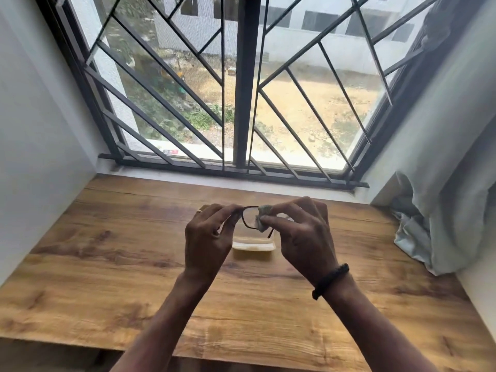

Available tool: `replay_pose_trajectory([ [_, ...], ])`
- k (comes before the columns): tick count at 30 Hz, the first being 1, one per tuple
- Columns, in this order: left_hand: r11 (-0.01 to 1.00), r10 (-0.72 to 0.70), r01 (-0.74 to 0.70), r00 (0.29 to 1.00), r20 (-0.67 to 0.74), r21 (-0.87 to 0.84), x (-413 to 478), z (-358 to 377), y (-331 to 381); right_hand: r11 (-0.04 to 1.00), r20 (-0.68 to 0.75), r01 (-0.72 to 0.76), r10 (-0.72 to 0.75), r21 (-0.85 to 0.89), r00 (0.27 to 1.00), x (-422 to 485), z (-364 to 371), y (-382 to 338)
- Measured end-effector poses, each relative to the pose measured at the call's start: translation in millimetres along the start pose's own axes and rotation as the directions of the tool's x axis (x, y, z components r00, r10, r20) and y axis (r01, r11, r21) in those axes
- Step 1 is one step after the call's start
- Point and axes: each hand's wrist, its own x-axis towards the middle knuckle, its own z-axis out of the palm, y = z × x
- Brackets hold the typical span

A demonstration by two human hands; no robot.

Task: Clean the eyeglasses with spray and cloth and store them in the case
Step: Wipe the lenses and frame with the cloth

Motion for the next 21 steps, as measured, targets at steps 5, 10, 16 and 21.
replay_pose_trajectory([
  [5, 1.000, 0.015, -0.015, 1.000, -0.022, -0.006, -0.1, -0.9, 3.6, 0.997, -0.022, -0.080, 0.079, -0.011, 0.997, 4.7, 0.8, -5.3],
  [10, 1.000, 0.020, -0.020, 0.999, -0.033, 0.001, 0.5, -1.2, 4.3, 0.994, -0.063, -0.100, 0.102, 0.032, 0.993, 10.7, 3.6, -12.4],
  [16, 1.000, 0.029, -0.029, 0.998, -0.049, 0.007, -1.1, 0.7, 0.9, 0.996, -0.046, -0.029, 0.033, 0.086, 0.998, 12.4, 10.1, -16.9],
  [21, 1.000, 0.016, -0.015, 0.998, -0.062, 0.013, -5.2, 0.0, 0.8, 0.988, 0.018, 0.032, -0.035, 0.154, 0.999, 10.3, 10.3, -14.7],
])
